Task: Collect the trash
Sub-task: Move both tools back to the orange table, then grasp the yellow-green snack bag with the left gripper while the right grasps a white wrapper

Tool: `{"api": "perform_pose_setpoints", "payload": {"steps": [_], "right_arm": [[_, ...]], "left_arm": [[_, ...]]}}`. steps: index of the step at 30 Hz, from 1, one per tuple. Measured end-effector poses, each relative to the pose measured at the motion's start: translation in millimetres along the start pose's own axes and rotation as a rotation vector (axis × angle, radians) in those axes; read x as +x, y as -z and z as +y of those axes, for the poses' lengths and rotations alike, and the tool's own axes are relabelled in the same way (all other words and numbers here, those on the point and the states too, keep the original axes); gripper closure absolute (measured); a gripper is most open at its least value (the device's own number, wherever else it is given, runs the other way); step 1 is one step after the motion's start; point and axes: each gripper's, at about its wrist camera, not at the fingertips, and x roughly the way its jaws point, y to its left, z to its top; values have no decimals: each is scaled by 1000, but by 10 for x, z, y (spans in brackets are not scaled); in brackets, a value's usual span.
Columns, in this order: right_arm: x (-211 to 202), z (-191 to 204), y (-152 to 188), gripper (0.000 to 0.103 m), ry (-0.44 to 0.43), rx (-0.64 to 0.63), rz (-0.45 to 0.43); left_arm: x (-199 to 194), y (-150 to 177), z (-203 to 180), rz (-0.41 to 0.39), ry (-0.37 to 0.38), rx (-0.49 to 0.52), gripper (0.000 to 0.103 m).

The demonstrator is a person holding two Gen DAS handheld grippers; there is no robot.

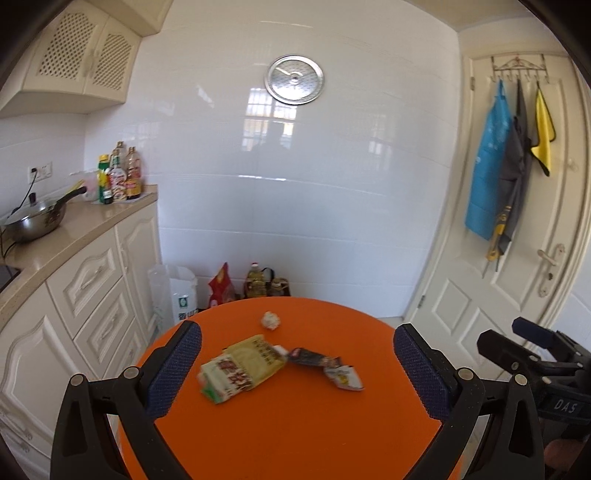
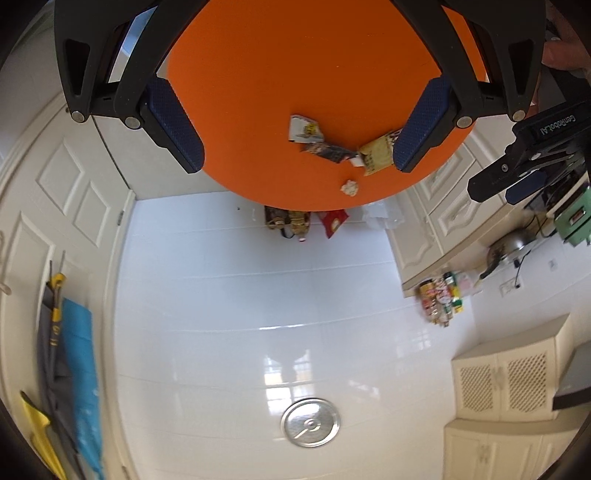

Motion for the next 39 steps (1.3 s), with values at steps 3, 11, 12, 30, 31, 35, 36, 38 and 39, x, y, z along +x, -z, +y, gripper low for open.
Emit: {"api": "perform_pose_setpoints", "payload": {"steps": [3, 11, 12, 30, 31, 35, 36, 38, 39], "right_arm": [[137, 96, 33, 0, -13, -29, 27], [636, 166, 179, 0, -23, -35, 129], [724, 162, 211, 0, -21, -33, 151], [2231, 78, 809, 0, 23, 0, 442], [2300, 84, 826, 1, 24, -3, 448], [2512, 121, 877, 19, 21, -18, 483], [2544, 146, 884, 23, 30, -31, 483], [2568, 221, 894, 28, 49, -86, 470], [2570, 246, 902, 33, 54, -105, 470]], "left_arm": [[75, 101, 94, 33, -35, -9, 1], [557, 184, 185, 136, -91, -26, 1], [637, 183, 191, 151, -96, -26, 1], [2895, -28, 449, 429, -177, -87, 3], [3012, -38, 444, 441, -182, -94, 3], [3319, -64, 414, 440, -161, -103, 9], [3358, -78, 391, 438, -155, -99, 12], [3461, -126, 338, 432, -147, -85, 22], [3511, -155, 321, 429, -138, -87, 31]]}}
